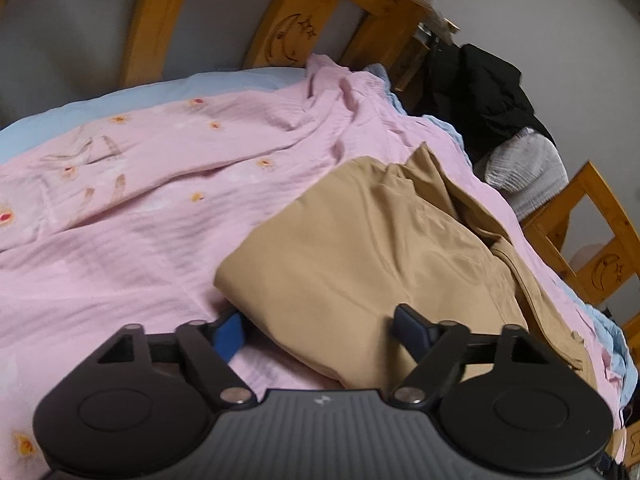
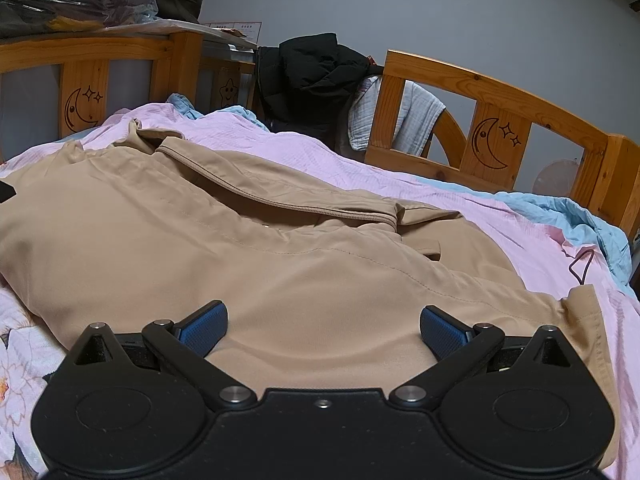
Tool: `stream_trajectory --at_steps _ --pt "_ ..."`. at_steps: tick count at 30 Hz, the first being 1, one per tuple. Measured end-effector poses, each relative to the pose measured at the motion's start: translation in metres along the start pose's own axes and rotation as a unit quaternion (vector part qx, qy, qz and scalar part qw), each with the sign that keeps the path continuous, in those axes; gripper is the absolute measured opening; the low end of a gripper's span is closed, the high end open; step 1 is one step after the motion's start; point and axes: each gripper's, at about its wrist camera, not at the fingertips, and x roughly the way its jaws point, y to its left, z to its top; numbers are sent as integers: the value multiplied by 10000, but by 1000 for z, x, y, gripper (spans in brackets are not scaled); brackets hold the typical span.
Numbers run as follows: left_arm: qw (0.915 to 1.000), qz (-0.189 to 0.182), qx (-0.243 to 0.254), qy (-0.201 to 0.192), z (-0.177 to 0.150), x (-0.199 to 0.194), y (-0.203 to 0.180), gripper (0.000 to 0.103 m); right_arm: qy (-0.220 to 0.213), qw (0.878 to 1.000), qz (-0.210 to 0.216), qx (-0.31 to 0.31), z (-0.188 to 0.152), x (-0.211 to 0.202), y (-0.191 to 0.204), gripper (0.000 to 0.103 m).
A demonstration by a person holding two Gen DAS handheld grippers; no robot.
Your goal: Fold large clothes
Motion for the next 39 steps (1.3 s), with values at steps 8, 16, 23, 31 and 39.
stream_trajectory --at_steps 8,16,23,31,39 --pt "9997 -122 -196 123 7 -1 11 71 342 9981 243 453 7 -20 -20 102" --pt "9993 -57 -370 70 6 1 12 44 797 9886 475 1190 -2 -73 -65 102" --pt "9989 -207 -240 -338 9 -19 -3 3 113 9901 196 1382 1 -60 -69 99" --pt "9719 -946 1873 -1070 12 -71 -103 1 -8 9939 834 719 2 -28 -37 66" --pt "9373 -1639 2909 -997 5 -94 -187 0 210 9903 1132 780 0 -17 -35 46"
